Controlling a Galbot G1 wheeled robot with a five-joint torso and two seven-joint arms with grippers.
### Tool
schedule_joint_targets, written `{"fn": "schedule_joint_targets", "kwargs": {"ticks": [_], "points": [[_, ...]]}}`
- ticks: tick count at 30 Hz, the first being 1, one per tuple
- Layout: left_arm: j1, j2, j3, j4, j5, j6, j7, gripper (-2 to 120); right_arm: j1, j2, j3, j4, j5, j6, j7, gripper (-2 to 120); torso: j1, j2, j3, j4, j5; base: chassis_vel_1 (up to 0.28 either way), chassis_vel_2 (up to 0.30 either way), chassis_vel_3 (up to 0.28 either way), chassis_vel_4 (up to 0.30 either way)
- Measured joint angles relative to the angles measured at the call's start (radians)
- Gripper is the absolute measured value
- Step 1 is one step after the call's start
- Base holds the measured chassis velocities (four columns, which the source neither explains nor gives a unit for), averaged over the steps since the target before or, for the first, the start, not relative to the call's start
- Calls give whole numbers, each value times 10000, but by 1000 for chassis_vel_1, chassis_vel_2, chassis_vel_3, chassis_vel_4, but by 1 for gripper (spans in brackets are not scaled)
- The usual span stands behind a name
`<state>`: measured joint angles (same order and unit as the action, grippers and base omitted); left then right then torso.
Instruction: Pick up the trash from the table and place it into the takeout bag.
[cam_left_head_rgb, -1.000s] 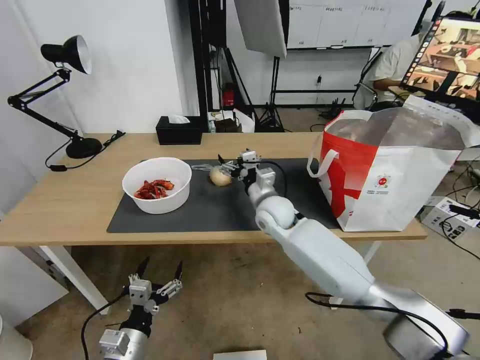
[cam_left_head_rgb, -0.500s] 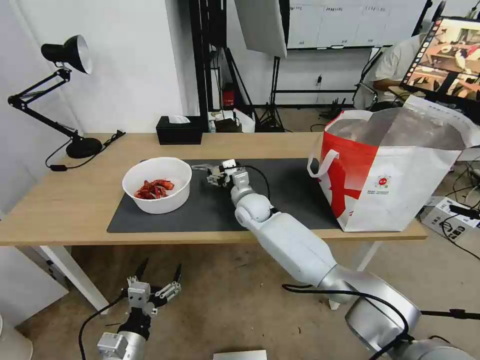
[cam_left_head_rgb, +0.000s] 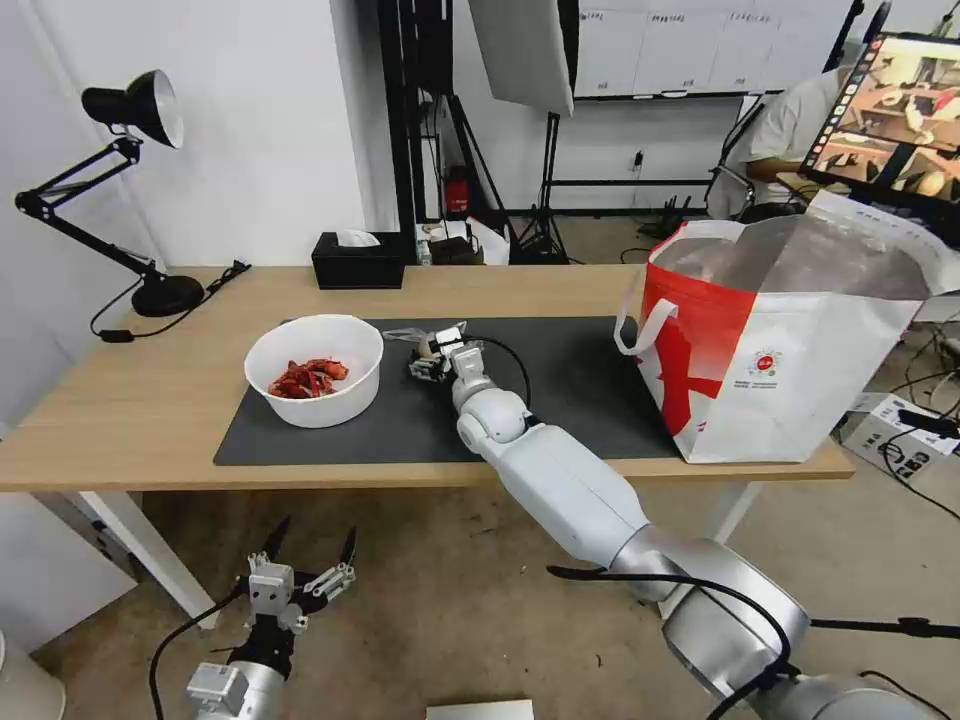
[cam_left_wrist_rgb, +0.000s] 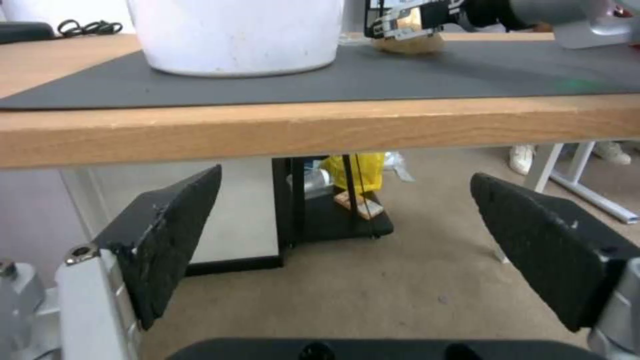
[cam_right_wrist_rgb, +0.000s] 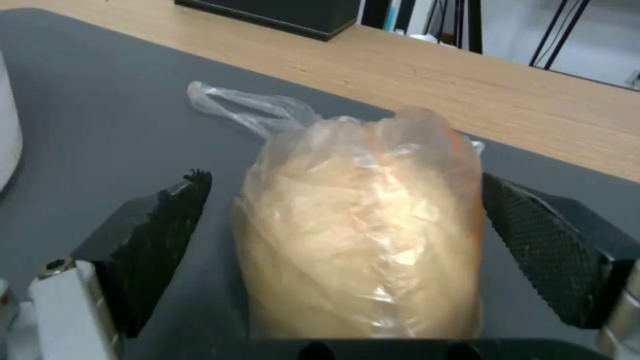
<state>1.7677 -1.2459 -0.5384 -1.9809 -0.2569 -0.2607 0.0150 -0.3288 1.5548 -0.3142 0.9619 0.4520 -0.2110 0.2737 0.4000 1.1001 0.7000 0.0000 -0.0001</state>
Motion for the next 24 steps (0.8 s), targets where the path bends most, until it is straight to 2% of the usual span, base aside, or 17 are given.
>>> {"fn": "schedule_joint_targets", "kwargs": {"ticks": [13,15,16,19,24], "points": [[-112,28,57,122,-67,-19,16,100,-151,61,58,-180,-76,-101,134,99,0,0,0,0,1,0,0,0,0],[-114,-7,99,144,-50,-27,17,100,-187,34,103,-198,-124,5,83,91,0,0,-1,0,1,0,0,0,0],[-114,-7,99,144,-50,-27,17,100,-187,34,103,-198,-124,5,83,91,0,0,-1,0,1,0,0,0,0],[-84,-29,121,148,-15,-36,19,100,-231,-30,147,-158,-132,46,68,76,0,0,0,1,2,0,0,0,0],[-72,-30,133,150,5,-42,20,100,-303,-103,152,-26,-126,46,73,65,0,-1,-1,0,2,0,0,0,0]]}}
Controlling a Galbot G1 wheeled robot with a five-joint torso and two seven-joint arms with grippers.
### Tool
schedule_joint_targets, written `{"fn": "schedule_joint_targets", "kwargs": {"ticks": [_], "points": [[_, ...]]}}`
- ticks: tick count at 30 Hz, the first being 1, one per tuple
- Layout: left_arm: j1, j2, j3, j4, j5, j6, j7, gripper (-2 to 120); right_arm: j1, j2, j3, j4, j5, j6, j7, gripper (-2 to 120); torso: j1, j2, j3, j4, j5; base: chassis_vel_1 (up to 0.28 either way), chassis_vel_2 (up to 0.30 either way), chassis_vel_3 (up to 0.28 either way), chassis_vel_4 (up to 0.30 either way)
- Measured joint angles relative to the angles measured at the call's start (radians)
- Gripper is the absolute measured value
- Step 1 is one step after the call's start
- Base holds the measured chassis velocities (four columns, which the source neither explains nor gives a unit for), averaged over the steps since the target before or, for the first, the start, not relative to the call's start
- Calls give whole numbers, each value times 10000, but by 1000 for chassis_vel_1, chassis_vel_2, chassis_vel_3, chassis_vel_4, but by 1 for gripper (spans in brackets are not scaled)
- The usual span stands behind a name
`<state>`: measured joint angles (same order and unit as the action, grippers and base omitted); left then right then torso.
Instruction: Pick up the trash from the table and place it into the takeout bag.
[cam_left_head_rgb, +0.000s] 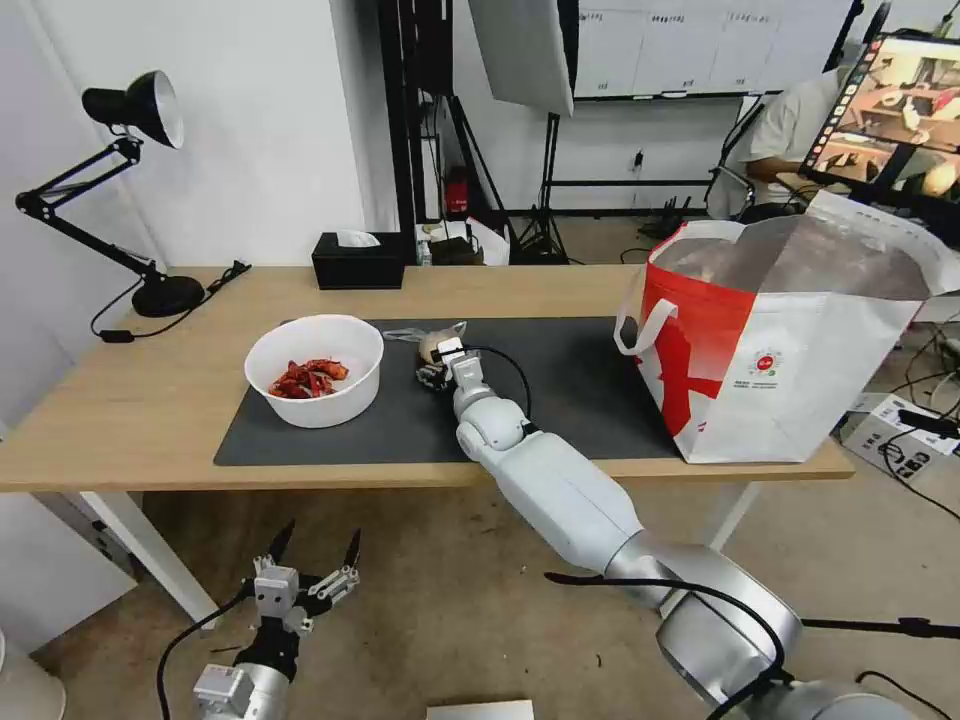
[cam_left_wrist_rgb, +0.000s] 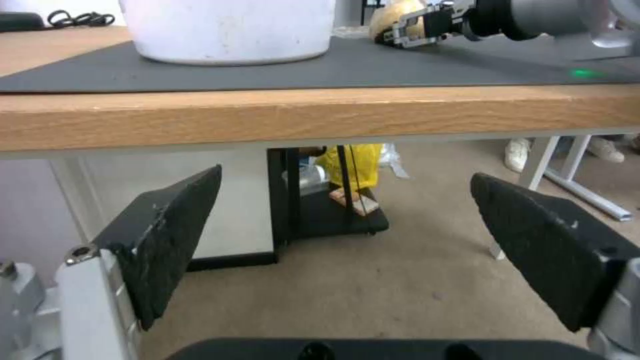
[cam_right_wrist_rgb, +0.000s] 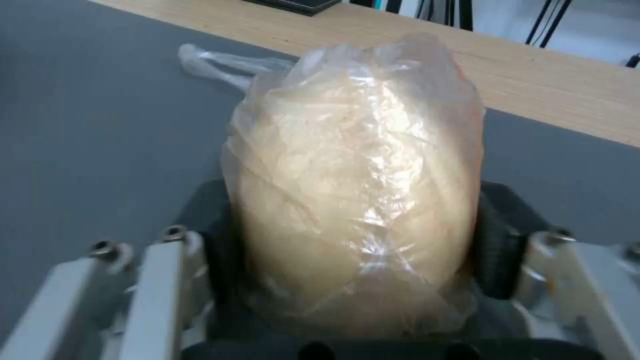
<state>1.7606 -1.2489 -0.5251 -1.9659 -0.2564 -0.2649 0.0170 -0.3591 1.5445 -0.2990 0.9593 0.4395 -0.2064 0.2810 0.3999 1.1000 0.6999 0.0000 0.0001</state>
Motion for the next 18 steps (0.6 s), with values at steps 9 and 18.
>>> {"fn": "schedule_joint_targets", "kwargs": {"ticks": [9,18], "points": [[110,-153,83,-42,145,-17,0,100,-647,-742,-109,1633,-137,72,513,28,0,0,1,1,0,0,0,0,0],[182,-364,75,-169,305,-28,-11,100,-1797,-2509,281,4811,-1862,1117,1359,7,0,0,0,-3,2,0,0,0,0]]}}
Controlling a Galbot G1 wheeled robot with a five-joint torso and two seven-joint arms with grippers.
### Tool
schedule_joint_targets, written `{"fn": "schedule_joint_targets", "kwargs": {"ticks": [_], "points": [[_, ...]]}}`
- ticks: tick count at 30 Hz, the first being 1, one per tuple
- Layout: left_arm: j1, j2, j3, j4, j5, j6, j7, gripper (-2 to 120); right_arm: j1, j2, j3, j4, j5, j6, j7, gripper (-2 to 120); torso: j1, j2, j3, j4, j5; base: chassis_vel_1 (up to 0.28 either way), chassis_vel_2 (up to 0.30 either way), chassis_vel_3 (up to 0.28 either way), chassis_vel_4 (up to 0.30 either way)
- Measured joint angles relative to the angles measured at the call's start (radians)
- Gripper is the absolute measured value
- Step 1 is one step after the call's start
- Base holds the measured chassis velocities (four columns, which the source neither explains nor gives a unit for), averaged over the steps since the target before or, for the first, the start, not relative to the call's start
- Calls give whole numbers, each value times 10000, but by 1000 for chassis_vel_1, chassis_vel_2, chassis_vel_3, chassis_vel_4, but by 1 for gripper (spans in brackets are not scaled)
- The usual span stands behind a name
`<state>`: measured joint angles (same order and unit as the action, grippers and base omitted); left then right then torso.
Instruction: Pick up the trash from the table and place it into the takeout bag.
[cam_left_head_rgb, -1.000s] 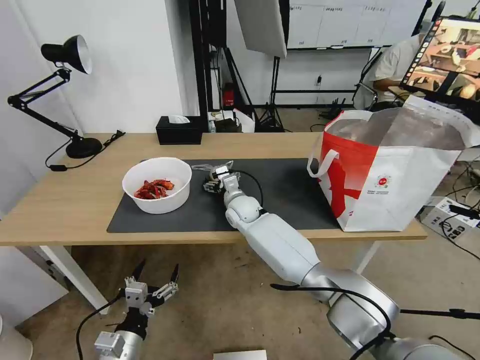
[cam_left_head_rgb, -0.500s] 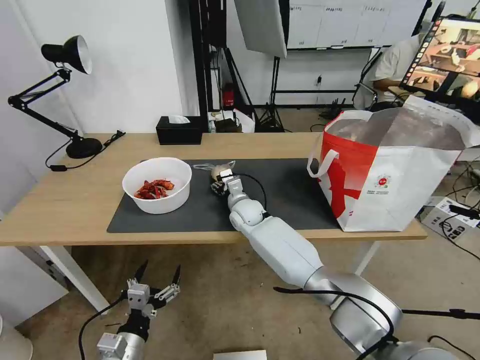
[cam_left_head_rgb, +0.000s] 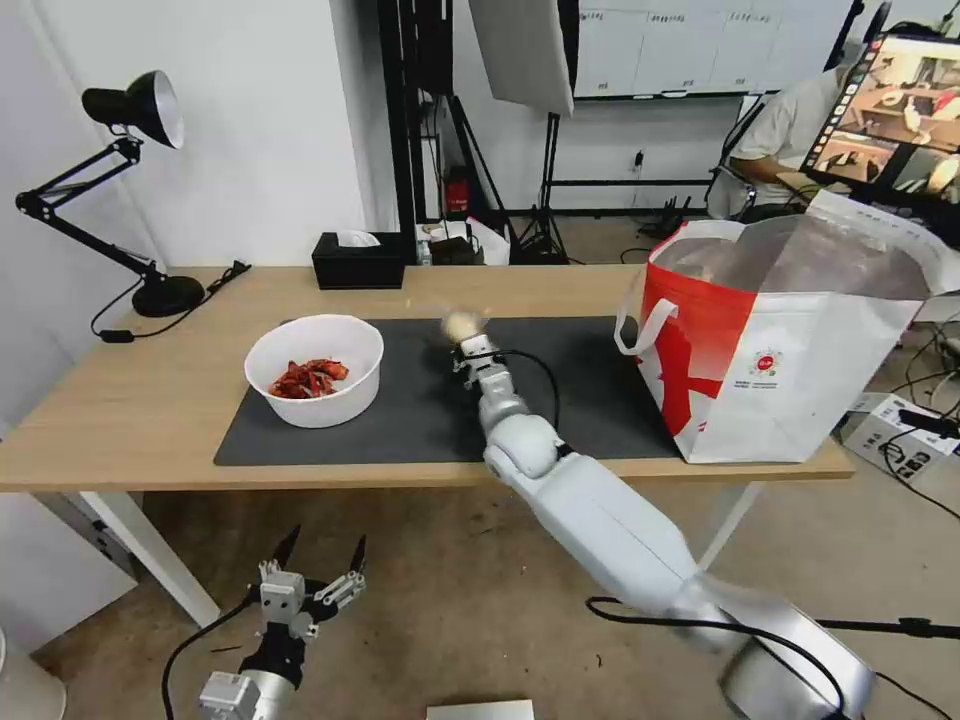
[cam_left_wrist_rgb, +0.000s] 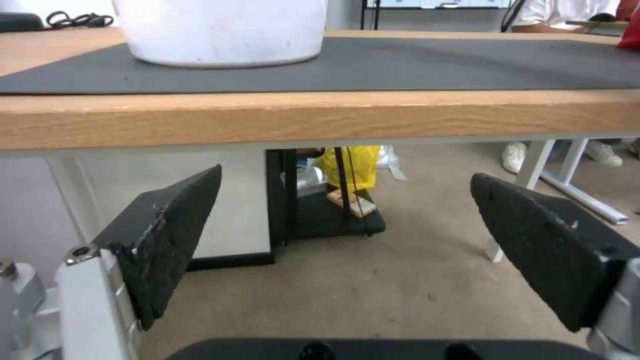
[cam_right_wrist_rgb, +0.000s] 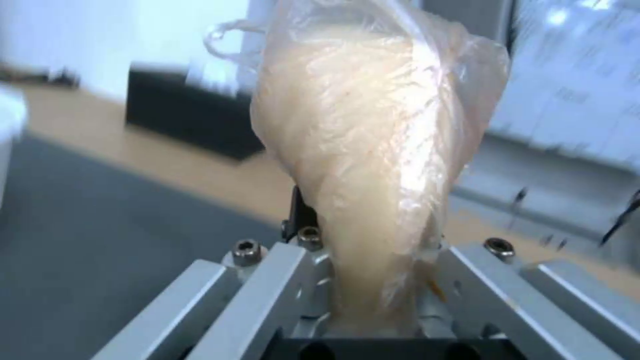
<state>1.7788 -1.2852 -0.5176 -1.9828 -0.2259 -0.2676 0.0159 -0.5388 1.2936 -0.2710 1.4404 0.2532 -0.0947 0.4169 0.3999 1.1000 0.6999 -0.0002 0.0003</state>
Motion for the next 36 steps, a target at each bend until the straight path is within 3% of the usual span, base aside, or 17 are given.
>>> {"fn": "schedule_joint_targets", "kwargs": {"ticks": [4,5,6,7,9,13,22,32,36], "points": [[28,-51,86,54,164,-89,0,100,-492,-808,218,1365,-599,-125,400,7,0,0,0,1,-1,0,0,0,0],[29,-53,128,89,224,-123,1,100,-686,-1099,299,1887,-755,-213,598,7,0,0,0,0,-1,0,0,0,0],[23,-61,198,106,312,-133,1,100,-1185,-1779,656,3310,-810,-552,918,7,-1,0,0,2,-1,0,0,0,0],[23,-61,198,106,312,-133,1,100,-1185,-1779,656,3310,-810,-552,918,7,-1,0,0,2,-1,0,0,0,0],[4,-175,84,-23,329,-78,-4,100,-1693,-2605,1761,4865,-404,-1461,1117,7,0,0,0,0,0,0,0,0,0],[90,-207,40,-118,399,-53,-8,100,-1707,-3267,2693,5559,217,-1947,1172,6,0,0,0,2,0,0,0,0,0],[100,-338,66,-154,498,-48,-10,100,-1165,-4342,4507,5447,2198,-3347,1161,6,0,0,1,1,0,0,0,0,0],[55,-324,69,-228,399,-58,-11,100,-1109,-4847,5082,4967,2679,-3536,841,6,0,0,1,1,0,0,0,0,0],[53,-283,67,-267,354,-59,-10,100,-1105,-4910,5085,4916,2872,-3630,790,18,0,0,1,2,-1,0,0,0,0]]}}
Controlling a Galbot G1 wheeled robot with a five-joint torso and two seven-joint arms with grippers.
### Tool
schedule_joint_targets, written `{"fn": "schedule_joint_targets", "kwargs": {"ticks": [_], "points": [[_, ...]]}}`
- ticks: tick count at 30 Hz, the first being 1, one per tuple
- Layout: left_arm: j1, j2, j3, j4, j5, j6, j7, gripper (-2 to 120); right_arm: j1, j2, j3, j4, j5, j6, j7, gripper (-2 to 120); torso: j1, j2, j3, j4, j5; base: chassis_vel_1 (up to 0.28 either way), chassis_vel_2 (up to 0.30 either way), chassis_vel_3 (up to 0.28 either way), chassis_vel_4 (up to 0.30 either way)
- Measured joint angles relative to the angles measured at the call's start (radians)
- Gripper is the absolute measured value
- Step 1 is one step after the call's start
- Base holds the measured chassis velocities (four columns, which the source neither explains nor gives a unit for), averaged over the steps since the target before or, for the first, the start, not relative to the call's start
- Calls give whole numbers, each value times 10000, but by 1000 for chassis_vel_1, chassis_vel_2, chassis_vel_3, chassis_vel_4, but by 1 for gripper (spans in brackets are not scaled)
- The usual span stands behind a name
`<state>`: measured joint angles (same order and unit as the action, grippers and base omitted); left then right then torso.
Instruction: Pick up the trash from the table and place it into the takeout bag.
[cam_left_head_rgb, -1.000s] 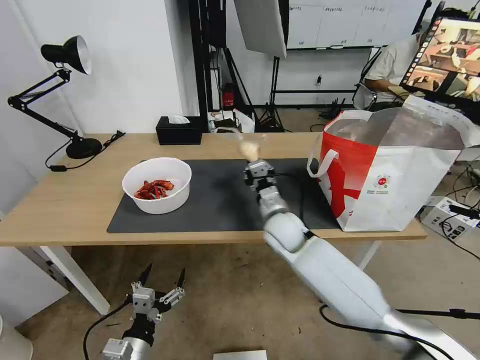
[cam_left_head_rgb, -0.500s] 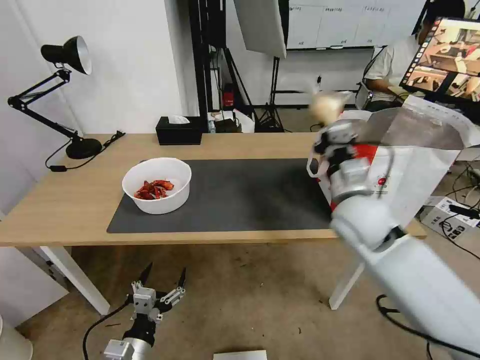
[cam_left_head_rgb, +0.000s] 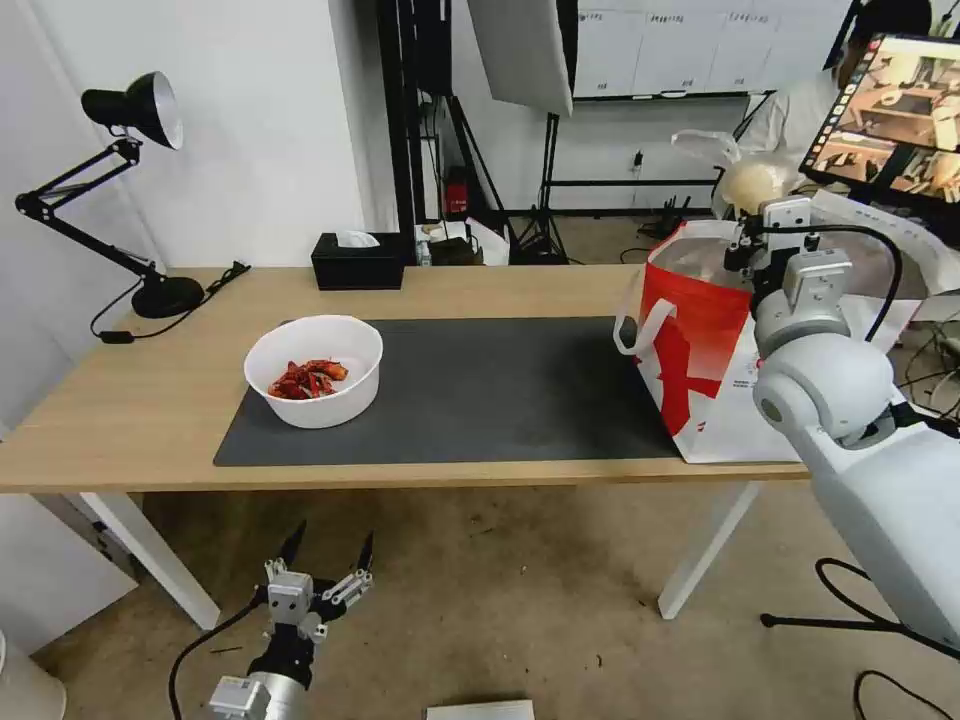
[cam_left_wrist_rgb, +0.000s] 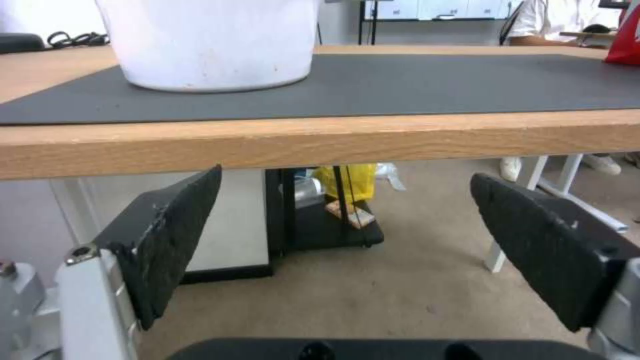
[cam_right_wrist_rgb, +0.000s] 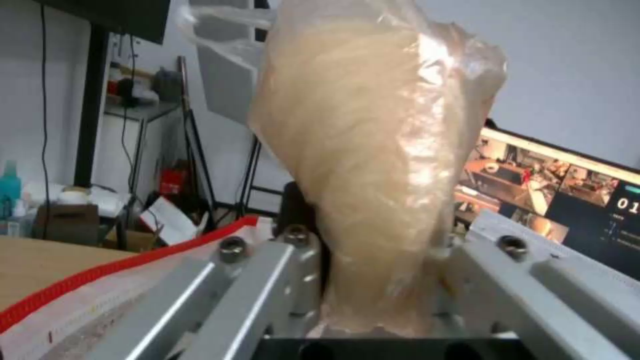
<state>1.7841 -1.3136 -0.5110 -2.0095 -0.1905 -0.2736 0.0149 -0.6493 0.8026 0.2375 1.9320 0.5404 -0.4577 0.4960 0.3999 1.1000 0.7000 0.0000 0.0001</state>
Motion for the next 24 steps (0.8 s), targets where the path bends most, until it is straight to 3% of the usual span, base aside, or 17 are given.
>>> {"fn": "schedule_joint_targets", "kwargs": {"ticks": [18,24], "points": [[76,32,-90,-221,-107,-46,89,100,-307,-57,6,142,231,-85,196,86,0,0,0,0,-1,0,0,0,0],[147,34,-135,-312,-107,-42,90,100,-354,-57,6,184,242,-96,198,99,0,0,0,0,-1,0,0,0,0]]}}
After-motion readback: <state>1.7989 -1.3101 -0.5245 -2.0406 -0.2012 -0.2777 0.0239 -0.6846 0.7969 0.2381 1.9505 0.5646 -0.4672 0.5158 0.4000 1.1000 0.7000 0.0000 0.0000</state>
